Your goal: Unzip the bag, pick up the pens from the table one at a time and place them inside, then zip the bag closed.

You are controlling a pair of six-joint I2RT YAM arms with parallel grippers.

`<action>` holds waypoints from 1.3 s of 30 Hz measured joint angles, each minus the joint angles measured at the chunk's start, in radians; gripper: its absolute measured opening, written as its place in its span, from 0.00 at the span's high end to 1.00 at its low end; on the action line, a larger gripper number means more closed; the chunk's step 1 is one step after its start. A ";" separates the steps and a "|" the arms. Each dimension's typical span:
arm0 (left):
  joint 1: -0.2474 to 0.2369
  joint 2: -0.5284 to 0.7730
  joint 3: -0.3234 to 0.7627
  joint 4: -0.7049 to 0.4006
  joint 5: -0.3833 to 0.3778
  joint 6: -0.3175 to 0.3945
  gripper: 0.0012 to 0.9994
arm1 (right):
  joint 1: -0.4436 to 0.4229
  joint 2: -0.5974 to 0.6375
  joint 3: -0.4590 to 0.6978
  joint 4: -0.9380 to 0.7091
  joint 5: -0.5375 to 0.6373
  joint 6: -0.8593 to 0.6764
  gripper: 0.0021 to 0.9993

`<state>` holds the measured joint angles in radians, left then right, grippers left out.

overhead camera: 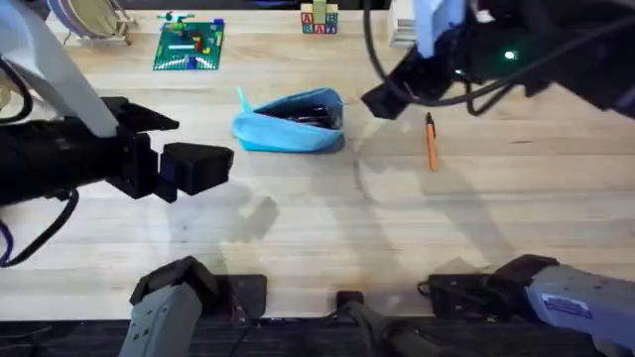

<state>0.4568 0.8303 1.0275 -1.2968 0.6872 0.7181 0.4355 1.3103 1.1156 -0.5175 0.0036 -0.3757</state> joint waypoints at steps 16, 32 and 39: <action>0.000 0.000 0.000 0.003 0.000 0.000 0.01 | -0.068 -0.111 0.000 -0.447 0.163 0.472 0.00; 0.000 0.000 0.000 0.002 0.000 0.000 0.01 | -0.179 -0.104 0.000 -0.531 0.169 0.563 0.00; 0.000 0.000 0.000 0.002 0.000 0.000 0.01 | -0.179 -0.003 0.000 -0.529 0.168 0.564 0.00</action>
<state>0.4568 0.8303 1.0275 -1.2945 0.6872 0.7177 0.2565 1.3073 1.1160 -1.0462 0.1719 0.1879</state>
